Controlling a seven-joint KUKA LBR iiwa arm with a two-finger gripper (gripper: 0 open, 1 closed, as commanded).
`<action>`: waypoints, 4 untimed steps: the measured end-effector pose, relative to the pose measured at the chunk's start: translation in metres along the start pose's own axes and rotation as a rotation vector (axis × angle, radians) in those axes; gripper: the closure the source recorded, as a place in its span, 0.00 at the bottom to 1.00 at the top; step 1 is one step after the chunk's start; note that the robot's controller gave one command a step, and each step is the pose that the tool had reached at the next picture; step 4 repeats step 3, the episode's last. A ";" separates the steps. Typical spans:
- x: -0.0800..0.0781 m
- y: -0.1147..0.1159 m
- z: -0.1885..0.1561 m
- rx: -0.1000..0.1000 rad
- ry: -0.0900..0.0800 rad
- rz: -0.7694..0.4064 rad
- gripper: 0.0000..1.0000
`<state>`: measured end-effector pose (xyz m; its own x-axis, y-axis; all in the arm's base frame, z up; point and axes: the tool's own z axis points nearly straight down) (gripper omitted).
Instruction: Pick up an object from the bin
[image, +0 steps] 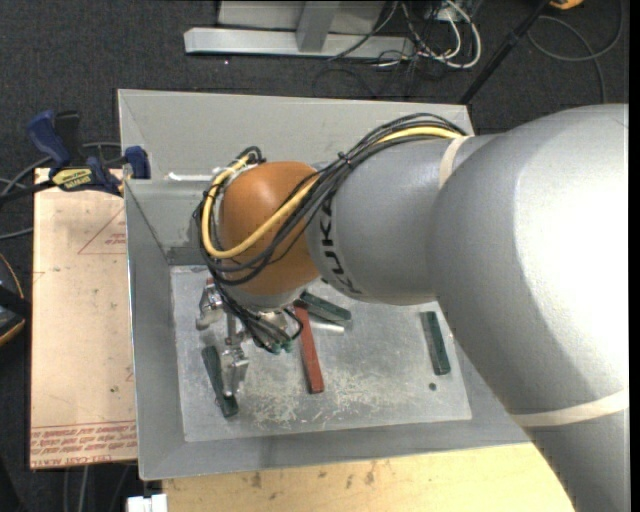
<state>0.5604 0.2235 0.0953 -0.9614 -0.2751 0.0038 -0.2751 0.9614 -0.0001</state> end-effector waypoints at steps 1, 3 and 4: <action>0.042 -0.035 0.015 0.000 -0.008 -0.315 1.00; 0.025 -0.030 -0.184 0.001 -0.016 -0.339 1.00; 0.025 -0.030 -0.184 0.001 -0.016 -0.339 1.00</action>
Offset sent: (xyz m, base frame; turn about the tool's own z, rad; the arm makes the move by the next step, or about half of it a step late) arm 0.0000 0.0000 0.0000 0.0000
